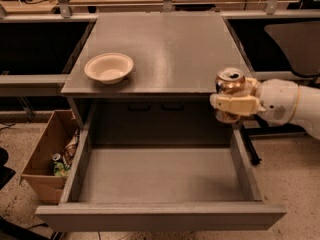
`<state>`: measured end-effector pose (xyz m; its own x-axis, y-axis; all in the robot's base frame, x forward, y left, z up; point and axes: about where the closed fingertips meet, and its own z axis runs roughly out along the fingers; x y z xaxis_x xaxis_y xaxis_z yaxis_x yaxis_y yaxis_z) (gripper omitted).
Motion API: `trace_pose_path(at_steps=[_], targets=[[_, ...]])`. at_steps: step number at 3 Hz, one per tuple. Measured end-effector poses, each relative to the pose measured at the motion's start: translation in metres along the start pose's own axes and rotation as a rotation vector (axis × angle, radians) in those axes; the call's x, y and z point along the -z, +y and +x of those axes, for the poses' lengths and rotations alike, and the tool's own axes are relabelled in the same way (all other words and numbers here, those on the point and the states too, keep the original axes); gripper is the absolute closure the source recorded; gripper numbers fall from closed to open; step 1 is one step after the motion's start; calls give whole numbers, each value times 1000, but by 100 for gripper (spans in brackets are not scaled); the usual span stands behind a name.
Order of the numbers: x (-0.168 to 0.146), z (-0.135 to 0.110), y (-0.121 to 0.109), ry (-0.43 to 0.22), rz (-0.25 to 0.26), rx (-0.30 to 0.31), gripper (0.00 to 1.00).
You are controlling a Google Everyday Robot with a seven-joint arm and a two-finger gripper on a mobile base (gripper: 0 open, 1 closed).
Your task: Place orange can into top drawer
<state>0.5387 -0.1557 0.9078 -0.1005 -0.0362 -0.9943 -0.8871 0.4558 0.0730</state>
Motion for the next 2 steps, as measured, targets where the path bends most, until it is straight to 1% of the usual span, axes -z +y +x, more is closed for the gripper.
trace_pose_path(at_steps=[1, 2], targets=[[-29, 39, 51, 6, -123, -2, 100], [-29, 39, 51, 6, -124, -2, 100]])
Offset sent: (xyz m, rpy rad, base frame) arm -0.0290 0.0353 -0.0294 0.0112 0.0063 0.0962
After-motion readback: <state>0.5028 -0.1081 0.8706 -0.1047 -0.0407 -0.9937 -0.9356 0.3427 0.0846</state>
